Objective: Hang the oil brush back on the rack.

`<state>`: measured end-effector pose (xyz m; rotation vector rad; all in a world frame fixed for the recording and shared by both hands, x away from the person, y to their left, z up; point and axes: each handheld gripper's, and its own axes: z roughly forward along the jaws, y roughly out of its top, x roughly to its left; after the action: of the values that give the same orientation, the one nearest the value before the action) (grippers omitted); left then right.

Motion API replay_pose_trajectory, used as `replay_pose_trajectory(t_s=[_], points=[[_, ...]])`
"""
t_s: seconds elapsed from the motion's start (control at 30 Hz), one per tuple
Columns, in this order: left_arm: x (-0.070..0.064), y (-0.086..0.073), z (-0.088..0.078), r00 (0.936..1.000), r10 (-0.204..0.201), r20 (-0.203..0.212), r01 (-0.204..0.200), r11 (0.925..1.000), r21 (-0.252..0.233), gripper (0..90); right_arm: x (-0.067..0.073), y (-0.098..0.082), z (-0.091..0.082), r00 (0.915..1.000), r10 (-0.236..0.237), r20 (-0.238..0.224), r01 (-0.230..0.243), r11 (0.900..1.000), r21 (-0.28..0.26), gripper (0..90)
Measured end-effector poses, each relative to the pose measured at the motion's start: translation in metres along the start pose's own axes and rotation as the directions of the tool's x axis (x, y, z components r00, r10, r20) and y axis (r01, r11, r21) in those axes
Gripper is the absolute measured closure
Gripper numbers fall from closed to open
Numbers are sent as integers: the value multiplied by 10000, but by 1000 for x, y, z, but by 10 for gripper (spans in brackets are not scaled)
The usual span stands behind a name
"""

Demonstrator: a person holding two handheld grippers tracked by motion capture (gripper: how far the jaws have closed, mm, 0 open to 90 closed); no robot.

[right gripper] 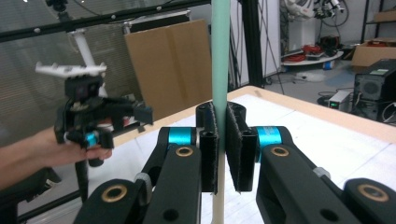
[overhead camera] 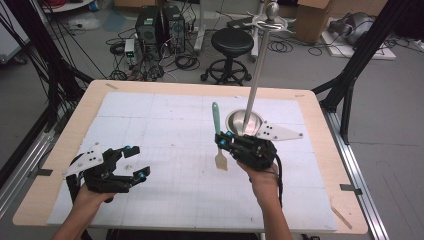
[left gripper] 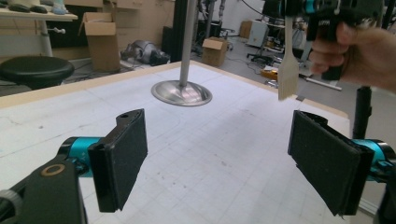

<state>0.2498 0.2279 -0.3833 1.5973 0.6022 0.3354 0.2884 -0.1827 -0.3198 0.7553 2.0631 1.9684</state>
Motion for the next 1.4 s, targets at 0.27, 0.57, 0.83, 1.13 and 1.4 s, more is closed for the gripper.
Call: replay_pose_trajectory(t_s=[0.27,0.57,0.83,1.13,1.4], points=[[6,-15,-7,9990,-239,-388,241,9997,55,196,-29,26,-10,9994,288,205,-274,9975,-645,844],[5,-16,-8,9993,-97,-364,99,9999,43,197,-60,52,-22,9981,404,473,-350,9933,-1101,844],[5,-19,-9,9991,-32,-420,35,9999,94,198,-81,72,-27,9983,401,424,-341,9905,-1335,844],[6,-19,-9,9987,-43,-506,50,9999,139,200,-95,84,-29,9988,396,290,-351,9893,-1413,844],[7,-20,-8,9985,-37,-543,44,9999,132,200,-104,94,-32,9992,371,118,-349,9878,-1515,844]])
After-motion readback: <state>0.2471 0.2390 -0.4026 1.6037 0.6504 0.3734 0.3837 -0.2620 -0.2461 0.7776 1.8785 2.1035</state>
